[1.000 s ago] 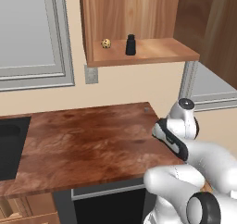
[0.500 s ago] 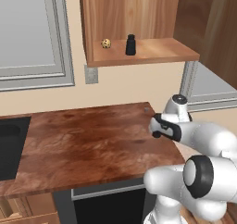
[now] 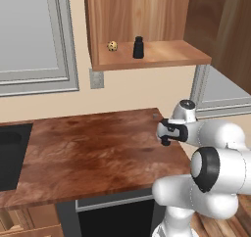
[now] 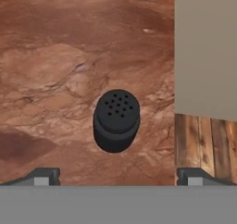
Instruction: Pick the shaker and shaker from the counter and place them in the cabinet.
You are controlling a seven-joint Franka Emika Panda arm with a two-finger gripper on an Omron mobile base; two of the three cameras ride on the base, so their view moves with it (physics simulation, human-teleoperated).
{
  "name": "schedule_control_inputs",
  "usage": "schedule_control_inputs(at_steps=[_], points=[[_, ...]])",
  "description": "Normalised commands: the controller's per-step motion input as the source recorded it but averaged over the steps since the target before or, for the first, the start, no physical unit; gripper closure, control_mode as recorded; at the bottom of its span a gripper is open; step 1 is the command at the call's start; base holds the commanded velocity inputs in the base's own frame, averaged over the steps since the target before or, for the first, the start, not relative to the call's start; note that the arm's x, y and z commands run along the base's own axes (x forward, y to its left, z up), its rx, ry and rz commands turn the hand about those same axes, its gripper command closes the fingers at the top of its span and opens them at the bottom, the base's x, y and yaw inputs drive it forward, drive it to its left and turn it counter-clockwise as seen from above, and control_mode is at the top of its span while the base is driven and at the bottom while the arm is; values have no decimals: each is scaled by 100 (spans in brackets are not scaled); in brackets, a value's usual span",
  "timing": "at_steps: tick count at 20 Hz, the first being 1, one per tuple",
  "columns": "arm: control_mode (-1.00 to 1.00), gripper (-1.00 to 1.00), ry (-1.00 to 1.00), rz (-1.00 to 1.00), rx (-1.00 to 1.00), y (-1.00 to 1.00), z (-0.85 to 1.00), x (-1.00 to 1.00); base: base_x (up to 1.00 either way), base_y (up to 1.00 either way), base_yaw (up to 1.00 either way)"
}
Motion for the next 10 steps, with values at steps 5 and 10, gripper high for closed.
schedule_control_inputs(at_steps=[5,10], points=[[-100,-100,0,0,0,0,-20,1,0,0,0],[-100,-100,0,0,0,0,-11,5,0,0,0]])
